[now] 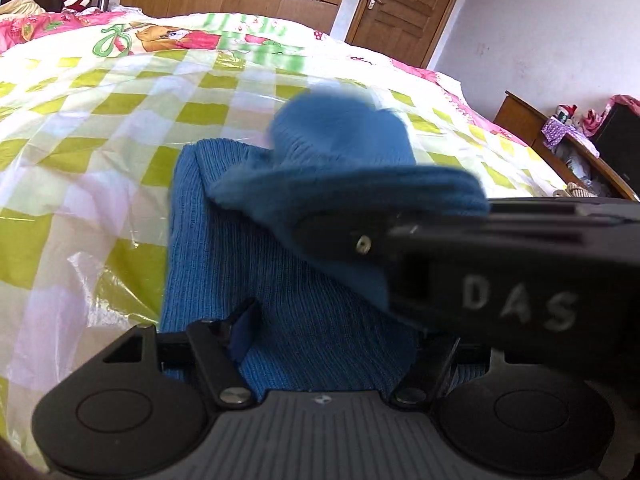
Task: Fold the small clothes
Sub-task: 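Lift the gripped side with the right tool and fold it over the other half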
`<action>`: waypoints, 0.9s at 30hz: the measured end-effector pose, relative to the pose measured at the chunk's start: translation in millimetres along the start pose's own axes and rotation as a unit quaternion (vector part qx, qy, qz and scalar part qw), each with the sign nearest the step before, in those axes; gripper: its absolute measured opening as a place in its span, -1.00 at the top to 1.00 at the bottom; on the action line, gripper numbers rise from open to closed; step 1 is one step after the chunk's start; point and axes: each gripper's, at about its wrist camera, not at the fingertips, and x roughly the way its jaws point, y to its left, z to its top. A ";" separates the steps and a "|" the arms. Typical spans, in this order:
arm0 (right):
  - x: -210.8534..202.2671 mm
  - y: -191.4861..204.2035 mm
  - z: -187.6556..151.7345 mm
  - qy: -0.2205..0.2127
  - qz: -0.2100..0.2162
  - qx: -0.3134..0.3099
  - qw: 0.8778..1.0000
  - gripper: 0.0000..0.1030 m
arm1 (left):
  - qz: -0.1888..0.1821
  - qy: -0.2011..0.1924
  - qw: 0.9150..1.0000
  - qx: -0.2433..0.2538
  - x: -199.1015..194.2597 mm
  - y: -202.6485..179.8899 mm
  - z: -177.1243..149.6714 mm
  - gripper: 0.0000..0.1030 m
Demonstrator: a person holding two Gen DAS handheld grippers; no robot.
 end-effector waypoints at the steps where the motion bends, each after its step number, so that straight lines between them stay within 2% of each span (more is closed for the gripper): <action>1: 0.0 0.0 0.0 0.000 0.000 0.000 1.000 0.76 | -0.001 0.000 1.000 0.003 -0.1 -0.3 -0.4 -0.61; 4: 3.5 1.6 -1.9 0.024 0.004 -0.027 0.999 0.70 | -0.003 0.000 1.000 0.005 -0.4 -0.2 -0.6 -0.62; 12: -9.3 8.7 3.9 0.026 0.004 -0.060 0.998 0.75 | -0.020 0.000 1.000 -0.008 -2.4 5.6 1.1 -0.63; 16: -13.7 7.8 5.9 0.028 0.009 -0.064 0.998 0.75 | -0.017 0.001 1.000 0.001 -2.8 2.6 0.3 -0.64; 22: 4.1 15.3 2.3 0.036 0.013 -0.070 0.997 0.75 | -0.034 0.003 0.999 -0.021 -9.7 11.8 1.1 -0.64; 27: 10.8 10.5 -4.2 0.059 0.021 -0.064 0.996 0.74 | -0.028 0.006 1.000 0.000 -14.0 9.2 -0.7 -0.64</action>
